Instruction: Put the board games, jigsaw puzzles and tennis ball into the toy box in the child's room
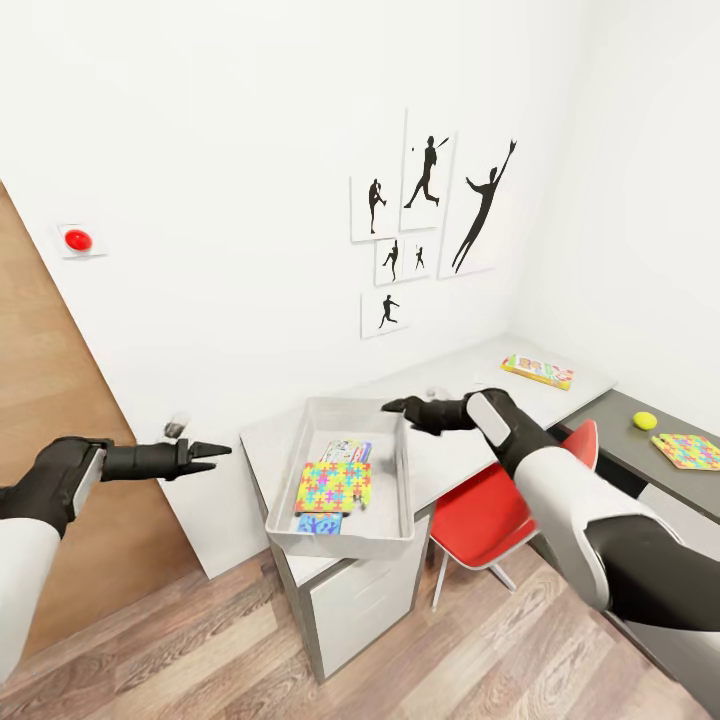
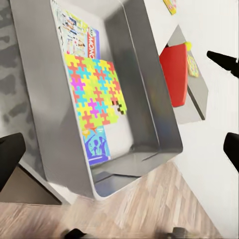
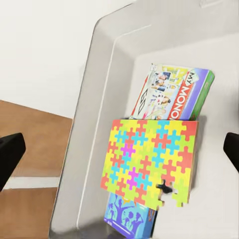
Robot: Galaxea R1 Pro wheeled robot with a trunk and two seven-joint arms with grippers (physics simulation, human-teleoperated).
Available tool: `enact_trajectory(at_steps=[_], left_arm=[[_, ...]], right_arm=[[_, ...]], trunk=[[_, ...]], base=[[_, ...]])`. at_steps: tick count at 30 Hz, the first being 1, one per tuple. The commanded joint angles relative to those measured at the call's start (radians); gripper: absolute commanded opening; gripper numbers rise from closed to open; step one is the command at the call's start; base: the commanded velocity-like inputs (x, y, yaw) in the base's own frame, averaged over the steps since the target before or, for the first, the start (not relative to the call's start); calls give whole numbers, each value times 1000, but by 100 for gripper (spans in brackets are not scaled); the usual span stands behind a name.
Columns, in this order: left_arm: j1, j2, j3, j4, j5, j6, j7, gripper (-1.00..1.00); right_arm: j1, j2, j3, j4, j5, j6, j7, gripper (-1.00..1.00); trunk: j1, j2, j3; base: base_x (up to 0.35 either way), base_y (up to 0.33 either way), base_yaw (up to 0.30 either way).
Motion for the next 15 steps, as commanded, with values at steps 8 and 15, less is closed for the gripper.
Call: enact_trajectory(at_steps=[8, 15], left_arm=[[79, 51, 4, 0, -13, -50, -177, 100], [140, 79, 4, 0, -15, -99, -283, 100]], right_arm=[[4, -35, 1, -3, 7, -1, 119, 100], [5, -48, 2, -1, 7, -5, 134, 100]], trunk=[[1, -2, -2], [1, -2, -2]], base=[[0, 0, -54], [-64, 0, -244]])
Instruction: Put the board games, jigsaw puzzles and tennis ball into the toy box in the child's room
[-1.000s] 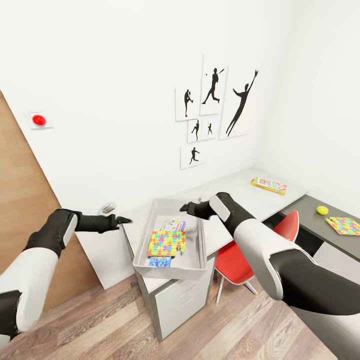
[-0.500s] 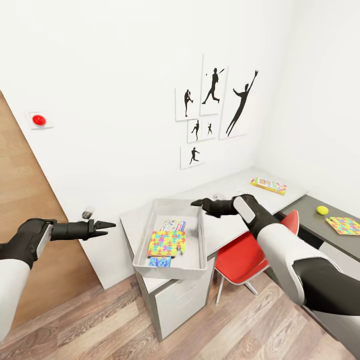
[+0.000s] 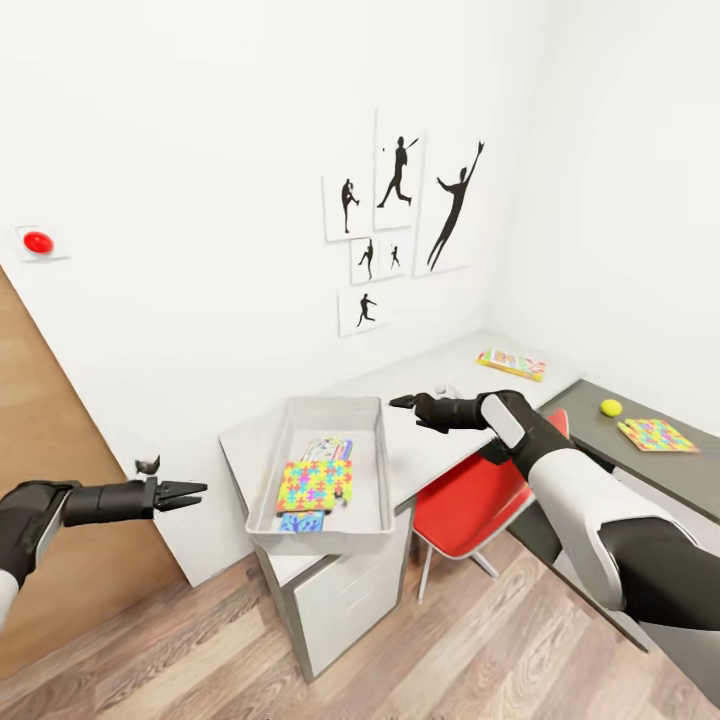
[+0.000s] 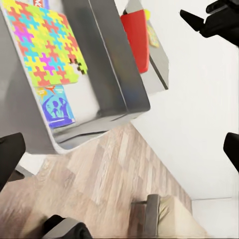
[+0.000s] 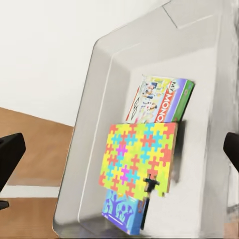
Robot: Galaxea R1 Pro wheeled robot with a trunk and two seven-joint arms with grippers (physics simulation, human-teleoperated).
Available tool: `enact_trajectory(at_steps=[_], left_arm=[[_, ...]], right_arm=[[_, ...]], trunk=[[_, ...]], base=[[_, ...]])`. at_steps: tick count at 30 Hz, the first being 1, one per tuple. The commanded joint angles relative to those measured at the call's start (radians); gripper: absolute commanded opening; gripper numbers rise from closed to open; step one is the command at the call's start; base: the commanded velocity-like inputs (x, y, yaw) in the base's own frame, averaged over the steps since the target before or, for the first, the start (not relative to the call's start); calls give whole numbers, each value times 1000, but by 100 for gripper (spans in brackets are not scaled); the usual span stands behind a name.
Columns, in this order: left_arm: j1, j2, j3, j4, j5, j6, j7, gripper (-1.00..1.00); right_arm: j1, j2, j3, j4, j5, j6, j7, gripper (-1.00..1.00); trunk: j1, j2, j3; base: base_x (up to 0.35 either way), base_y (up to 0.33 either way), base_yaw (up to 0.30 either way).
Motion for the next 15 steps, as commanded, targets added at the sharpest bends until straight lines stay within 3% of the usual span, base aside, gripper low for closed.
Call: enact_trajectory(at_steps=[1, 15], left_arm=[[3, 1, 3, -1, -9, 5, -10, 100], [29, 29, 6, -4, 0, -33, -10, 100]], right_arm=[[-1, -1, 4, 0, 3, 0, 6, 100], [19, -3, 4, 4, 5, -11, 3, 100]], trunk=[[0, -2, -2], [0, -2, -2]], base=[[-204, 0, -274], [-91, 30, -283]])
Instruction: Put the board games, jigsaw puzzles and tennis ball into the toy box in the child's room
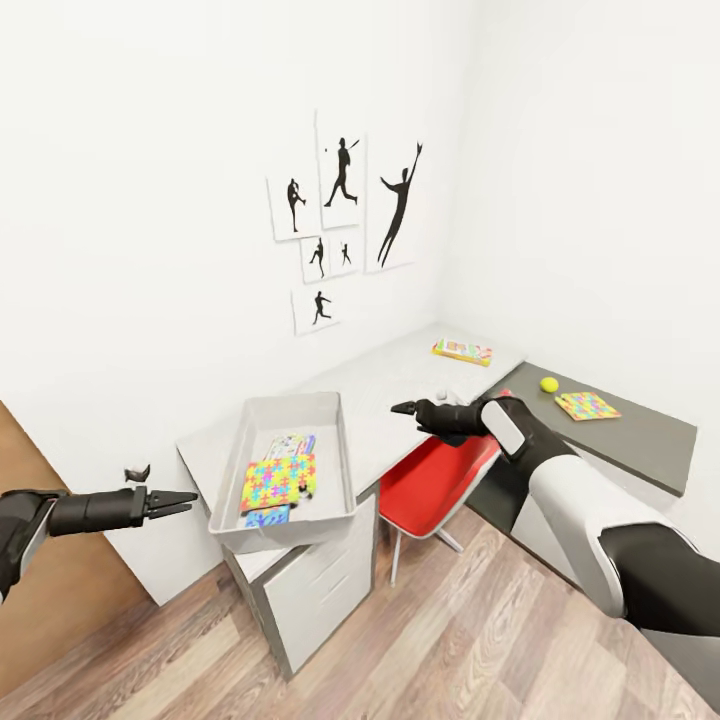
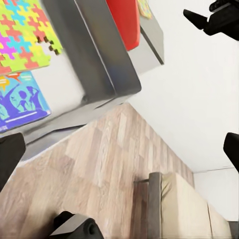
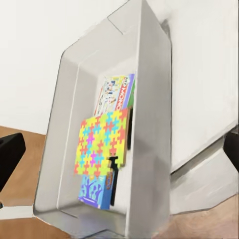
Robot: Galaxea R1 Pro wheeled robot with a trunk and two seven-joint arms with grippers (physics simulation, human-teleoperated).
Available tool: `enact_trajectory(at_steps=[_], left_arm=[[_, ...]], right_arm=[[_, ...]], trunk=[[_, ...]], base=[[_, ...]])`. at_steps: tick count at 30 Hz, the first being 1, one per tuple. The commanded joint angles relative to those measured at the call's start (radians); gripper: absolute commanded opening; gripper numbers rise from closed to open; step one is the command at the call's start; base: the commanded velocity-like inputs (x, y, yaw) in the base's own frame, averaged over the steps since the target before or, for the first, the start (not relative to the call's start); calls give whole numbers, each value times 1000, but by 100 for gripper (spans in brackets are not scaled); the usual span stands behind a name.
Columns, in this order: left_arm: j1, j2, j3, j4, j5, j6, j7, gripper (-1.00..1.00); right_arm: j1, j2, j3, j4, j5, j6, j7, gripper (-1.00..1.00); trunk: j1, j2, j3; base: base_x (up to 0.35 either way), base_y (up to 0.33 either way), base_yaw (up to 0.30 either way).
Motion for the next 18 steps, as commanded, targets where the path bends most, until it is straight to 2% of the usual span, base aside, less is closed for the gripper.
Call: enact_trajectory(at_steps=[1, 11, 18], left_arm=[[-1, 2, 3, -1, -8, 10, -7, 100], [0, 11, 4, -1, -7, 9, -7, 100], [0, 11, 4, -1, -5, 7, -7, 100]], right_arm=[[8, -1, 4, 0, 3, 0, 4, 100], [26, 0, 5, 3, 9, 2, -1, 100], [27, 0, 6, 15, 10, 0, -3, 100]], trunk=[[0, -2, -2], [0, -2, -2], [0, -2, -2]], base=[[-152, 95, -285], [-47, 29, -285], [-140, 73, -285]])
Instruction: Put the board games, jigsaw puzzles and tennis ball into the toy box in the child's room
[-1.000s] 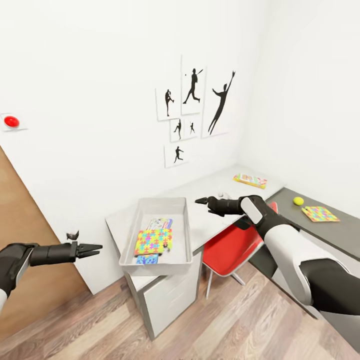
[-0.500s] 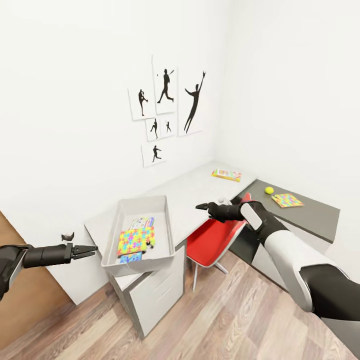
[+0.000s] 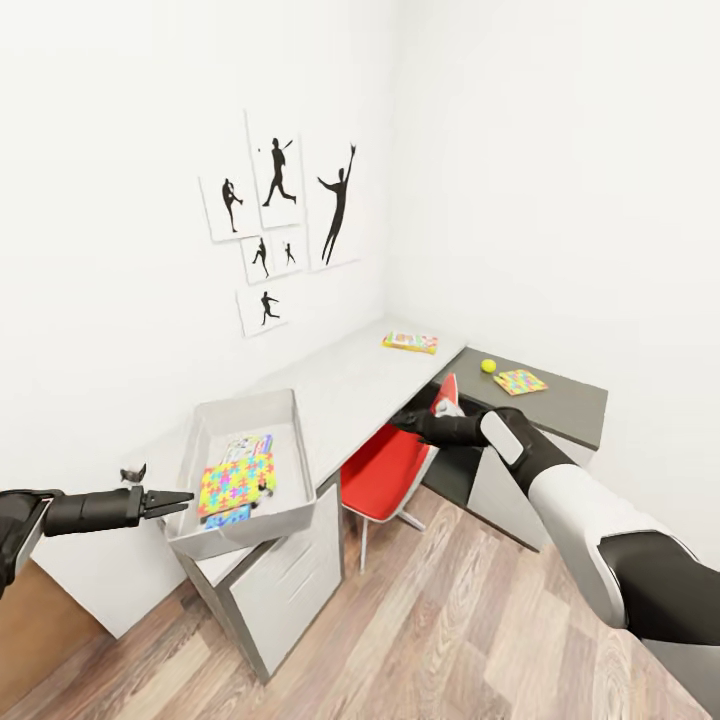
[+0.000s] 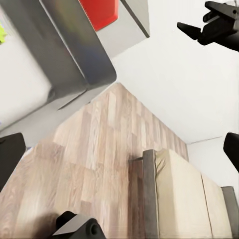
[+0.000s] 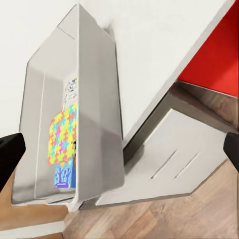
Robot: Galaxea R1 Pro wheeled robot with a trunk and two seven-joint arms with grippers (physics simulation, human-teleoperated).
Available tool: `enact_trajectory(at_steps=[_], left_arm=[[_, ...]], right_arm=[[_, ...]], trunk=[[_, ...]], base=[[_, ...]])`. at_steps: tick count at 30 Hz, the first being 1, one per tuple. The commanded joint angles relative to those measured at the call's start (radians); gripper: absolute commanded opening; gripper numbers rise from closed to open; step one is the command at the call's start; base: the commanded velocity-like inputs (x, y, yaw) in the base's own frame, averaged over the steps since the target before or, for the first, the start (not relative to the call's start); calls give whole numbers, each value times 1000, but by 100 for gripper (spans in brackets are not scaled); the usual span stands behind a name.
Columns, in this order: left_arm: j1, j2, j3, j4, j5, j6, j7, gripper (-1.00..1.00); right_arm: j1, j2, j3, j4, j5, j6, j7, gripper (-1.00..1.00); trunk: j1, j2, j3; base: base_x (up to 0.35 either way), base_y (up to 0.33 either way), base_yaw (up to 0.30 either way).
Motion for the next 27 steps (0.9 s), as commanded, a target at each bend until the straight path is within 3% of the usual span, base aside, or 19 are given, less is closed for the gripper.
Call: enact_trajectory(at_steps=[1, 13, 20, 27], left_arm=[[-1, 0, 3, -1, -8, 10, -7, 100], [-1, -3, 2, -1, -7, 10, -7, 100], [-1, -3, 1, -1, -7, 10, -7, 100], [-1, -5, 1, -1, -7, 10, -7, 100]], right_arm=[[0, -1, 4, 3, 4, 0, 5, 100], [57, -1, 9, 8, 13, -12, -20, 100], [127, 5, 12, 18, 29, -82, -121, 100], [184, 15, 21, 95, 33, -220, -249, 100]], trunk=[[0, -2, -2], [0, -2, -2], [0, -2, -2], [0, -2, -2]], base=[[-55, 28, -285], [-11, 6, -285], [0, 0, -284], [0, 0, -210]])
